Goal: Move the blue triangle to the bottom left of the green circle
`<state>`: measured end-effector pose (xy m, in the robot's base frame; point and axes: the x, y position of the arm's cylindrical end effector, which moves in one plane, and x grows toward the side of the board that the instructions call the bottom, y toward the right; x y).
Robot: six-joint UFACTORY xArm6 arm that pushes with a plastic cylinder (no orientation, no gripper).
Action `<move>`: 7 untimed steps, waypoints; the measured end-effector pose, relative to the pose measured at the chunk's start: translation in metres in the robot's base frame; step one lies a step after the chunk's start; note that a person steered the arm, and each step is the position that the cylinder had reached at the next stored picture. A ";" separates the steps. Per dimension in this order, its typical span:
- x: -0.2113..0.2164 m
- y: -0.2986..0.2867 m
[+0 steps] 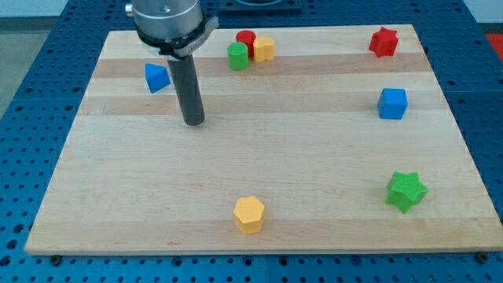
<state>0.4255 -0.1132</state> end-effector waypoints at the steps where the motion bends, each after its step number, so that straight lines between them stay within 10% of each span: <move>1: 0.004 -0.070; 7: -0.085 -0.078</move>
<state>0.3409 -0.1907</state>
